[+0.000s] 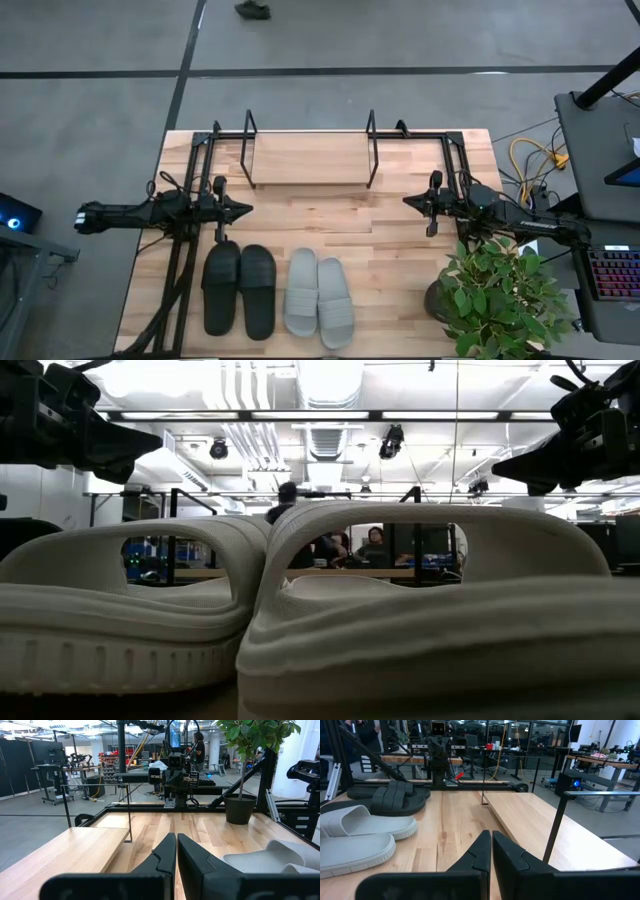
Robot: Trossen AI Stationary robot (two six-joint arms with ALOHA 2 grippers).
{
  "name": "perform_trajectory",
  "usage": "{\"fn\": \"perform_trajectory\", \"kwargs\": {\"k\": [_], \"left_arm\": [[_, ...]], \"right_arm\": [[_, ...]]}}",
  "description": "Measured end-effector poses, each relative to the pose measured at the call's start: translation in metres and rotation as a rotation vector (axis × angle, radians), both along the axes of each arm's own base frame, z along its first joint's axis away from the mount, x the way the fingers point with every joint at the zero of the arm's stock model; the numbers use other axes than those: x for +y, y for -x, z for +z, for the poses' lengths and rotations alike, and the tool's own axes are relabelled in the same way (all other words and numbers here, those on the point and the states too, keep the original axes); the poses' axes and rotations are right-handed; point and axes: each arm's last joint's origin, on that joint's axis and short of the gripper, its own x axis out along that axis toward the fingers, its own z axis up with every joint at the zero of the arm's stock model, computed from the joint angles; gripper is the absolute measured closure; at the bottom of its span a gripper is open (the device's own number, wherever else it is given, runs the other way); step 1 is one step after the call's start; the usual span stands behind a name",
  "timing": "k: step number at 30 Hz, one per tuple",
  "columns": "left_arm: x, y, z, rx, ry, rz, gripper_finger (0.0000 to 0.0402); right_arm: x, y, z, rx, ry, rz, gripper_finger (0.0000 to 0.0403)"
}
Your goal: Pick and place slides into the shelf
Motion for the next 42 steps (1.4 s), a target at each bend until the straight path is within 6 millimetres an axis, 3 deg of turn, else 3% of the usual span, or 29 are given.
{"fn": "perform_trajectory", "kwargs": {"k": [42], "left_arm": [[0.0000, 0.0000, 0.0000, 0.000, 0.000, 0.000, 0.0402]], "right_arm": [[-0.0001, 0.0000, 0.0000, 0.006, 0.032, 0.001, 0.0394]]}}
